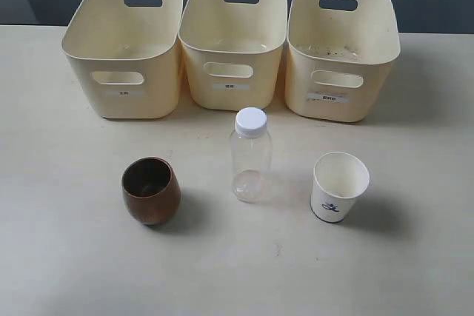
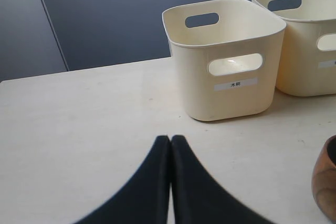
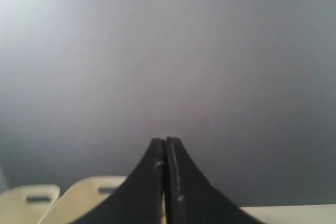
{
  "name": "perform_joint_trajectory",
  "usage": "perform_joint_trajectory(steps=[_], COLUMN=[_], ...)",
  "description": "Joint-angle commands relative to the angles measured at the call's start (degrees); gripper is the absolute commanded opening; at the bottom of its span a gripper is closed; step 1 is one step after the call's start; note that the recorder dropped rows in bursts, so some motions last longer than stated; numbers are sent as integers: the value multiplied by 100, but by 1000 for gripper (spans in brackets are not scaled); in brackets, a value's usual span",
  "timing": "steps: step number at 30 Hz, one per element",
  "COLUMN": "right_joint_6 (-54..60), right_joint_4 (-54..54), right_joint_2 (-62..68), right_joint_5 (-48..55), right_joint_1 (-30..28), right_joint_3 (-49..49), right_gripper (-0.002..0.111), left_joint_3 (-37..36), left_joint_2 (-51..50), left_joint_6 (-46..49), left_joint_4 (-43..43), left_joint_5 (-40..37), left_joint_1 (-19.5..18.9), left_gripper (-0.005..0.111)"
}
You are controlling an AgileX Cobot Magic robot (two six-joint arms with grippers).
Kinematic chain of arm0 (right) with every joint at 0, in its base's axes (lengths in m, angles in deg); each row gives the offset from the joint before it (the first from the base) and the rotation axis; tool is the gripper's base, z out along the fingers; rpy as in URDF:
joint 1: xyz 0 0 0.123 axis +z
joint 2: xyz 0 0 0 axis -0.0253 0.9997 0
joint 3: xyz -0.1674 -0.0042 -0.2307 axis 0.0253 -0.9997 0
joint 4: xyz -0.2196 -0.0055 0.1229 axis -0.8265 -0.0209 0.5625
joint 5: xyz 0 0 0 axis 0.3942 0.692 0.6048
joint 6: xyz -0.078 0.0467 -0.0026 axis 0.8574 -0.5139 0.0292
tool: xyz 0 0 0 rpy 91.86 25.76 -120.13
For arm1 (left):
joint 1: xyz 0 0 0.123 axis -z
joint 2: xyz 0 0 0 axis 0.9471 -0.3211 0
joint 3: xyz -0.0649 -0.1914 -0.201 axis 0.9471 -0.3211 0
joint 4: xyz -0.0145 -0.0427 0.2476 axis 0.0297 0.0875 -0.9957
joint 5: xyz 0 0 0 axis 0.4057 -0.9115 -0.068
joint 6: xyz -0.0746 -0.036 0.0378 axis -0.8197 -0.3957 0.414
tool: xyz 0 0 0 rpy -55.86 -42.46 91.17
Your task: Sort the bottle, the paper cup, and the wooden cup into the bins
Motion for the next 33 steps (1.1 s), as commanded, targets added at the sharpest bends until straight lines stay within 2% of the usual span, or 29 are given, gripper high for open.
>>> perform_joint_trajectory(steps=[1, 3, 5, 7, 9, 12, 13, 16, 18, 19, 20, 21, 22, 24, 33], right_joint_6=[3530, 3956, 3994, 3936, 3689, 3689, 3689, 3664, 3549, 3417, 3406, 3406, 3393, 3393, 3187], right_joint_4=[2428, 2746, 2453, 809, 252, 120, 120, 196, 452, 697, 745, 745, 733, 761, 773], right_joint_2=[1624, 2363, 3095, 4315, 5014, 5689, 5956, 6208, 6264, 6288, 6288, 6288, 6288, 6288, 6288], right_joint_5=[1730, 2134, 2304, 2705, 2706, 2681, 2861, 3191, 3255, 3428, 3502, 3535, 3563, 3581, 3713], right_joint_1=[901, 1291, 1724, 2400, 2675, 2773, 2773, 2773, 2773, 2773, 2784, 2784, 2810, 2810, 2810], right_joint_3=[1133, 1519, 1866, 2364, 2600, 2869, 3037, 3194, 3194, 3194, 3194, 3194, 3194, 3194, 3171], right_gripper=[-1, -1, -1, -1, -1, -1, 4, 38, 72, 93, 96, 95, 89, 82, 81], left_joint_3=[-7, -7, -7, -7, -7, -7, -7, -7, -7, -7, -7, -7, -7, -7, -7], left_joint_2=[28, 28, 28, 28, 28, 28, 28, 28, 28, 28, 28, 28, 28, 28, 28], left_joint_6=[-11, -11, -11, -11, -11, -11, -11, -11, -11, -11, -11, -11, -11, -11, -11], left_joint_4=[-9, -9, -9, -9, -9, -9, -9, -9, -9, -9, -9, -9, -9, -9, -9], left_joint_5=[0, 0, 0, 0, 0, 0, 0, 0, 0, 0, 0, 0, 0, 0, 0], left_joint_1=[20, 20, 20, 20, 20, 20, 20, 20, 20, 20, 20, 20, 20, 20, 20], left_gripper=[0, 0, 0, 0, 0, 0, 0, 0, 0, 0, 0, 0, 0, 0, 0])
